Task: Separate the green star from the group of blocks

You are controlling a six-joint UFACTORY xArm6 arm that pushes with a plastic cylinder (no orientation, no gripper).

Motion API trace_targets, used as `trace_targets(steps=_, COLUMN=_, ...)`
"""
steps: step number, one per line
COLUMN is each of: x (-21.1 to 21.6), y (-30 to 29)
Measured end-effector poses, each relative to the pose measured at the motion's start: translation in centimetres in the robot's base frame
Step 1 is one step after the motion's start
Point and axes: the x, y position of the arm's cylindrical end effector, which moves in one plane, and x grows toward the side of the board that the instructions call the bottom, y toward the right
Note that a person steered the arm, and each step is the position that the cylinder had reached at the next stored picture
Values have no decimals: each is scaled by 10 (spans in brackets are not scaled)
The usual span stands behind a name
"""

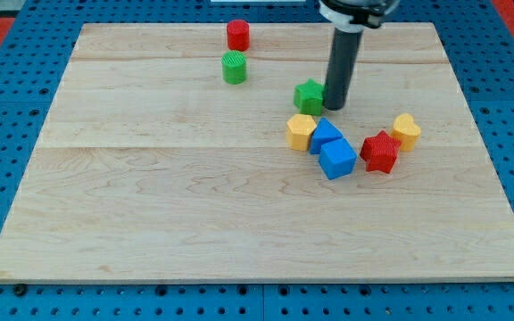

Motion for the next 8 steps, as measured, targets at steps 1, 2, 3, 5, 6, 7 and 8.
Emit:
trace_targets(steps=1, x=-6, y=-29)
trace_targets(steps=2, x=-15, y=-38)
trace_targets(steps=3, x=-37, y=-41)
trace_targets(steps=5, x=-28, y=-66)
trace_targets(steps=6, x=-17, y=-79)
trace_targets(steps=7, x=-9, y=-91)
trace_targets(steps=8, x=-5, y=-103)
